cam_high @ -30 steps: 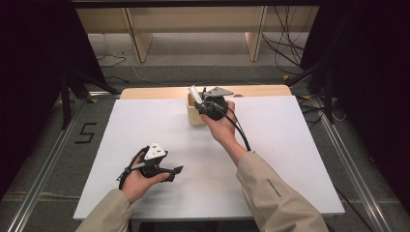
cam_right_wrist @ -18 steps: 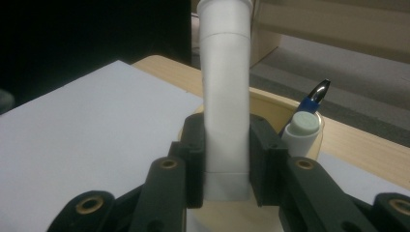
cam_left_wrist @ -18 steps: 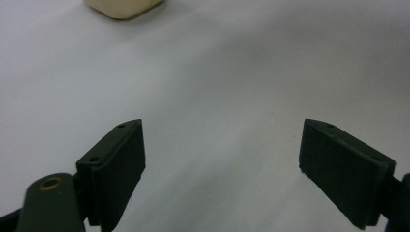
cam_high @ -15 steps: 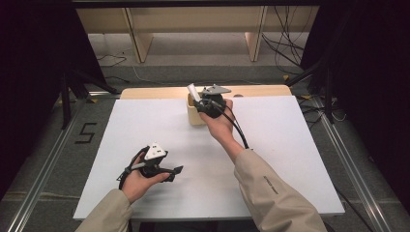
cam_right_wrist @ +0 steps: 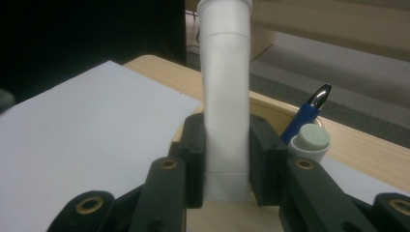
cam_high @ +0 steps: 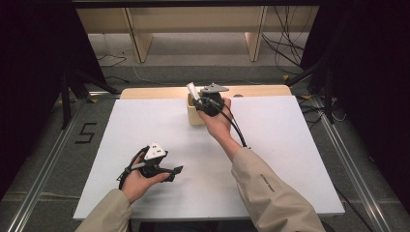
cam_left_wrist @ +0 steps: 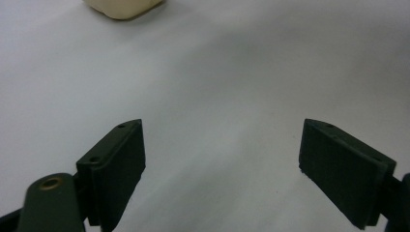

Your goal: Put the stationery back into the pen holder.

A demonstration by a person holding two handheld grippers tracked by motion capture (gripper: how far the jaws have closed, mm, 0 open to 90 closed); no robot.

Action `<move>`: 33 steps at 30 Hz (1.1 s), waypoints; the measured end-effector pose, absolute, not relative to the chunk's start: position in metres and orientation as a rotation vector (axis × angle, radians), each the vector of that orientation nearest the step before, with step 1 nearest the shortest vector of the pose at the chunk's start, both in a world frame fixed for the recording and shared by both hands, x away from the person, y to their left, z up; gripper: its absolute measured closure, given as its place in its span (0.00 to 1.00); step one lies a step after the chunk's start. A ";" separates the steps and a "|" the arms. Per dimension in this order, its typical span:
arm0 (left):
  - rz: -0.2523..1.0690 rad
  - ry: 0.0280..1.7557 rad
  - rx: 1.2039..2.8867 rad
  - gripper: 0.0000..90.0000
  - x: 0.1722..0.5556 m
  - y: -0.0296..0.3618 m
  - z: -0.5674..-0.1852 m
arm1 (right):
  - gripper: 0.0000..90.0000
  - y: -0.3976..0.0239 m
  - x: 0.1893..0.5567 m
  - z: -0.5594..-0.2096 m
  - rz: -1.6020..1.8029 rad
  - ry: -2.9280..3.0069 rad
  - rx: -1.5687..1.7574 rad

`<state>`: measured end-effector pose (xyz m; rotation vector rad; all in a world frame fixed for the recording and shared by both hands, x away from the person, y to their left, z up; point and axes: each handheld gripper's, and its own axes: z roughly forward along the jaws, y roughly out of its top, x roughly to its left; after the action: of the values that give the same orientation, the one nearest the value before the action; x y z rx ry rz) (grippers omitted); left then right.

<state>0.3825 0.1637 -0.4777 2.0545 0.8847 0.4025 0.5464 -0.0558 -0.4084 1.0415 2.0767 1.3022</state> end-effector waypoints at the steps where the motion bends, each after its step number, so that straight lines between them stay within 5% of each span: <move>1: 0.402 0.885 2.054 0.18 0.383 0.164 -0.478 | 0.79 -0.055 0.546 -0.408 1.302 2.075 1.040; 33: 0.399 0.885 2.056 0.18 0.382 0.163 -0.478 | 0.79 -0.050 0.559 -0.411 1.296 2.047 1.064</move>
<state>0.3825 0.1631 -0.4779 2.0555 0.8849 0.3986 0.5586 -0.0499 -0.4109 1.0637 2.0471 1.2963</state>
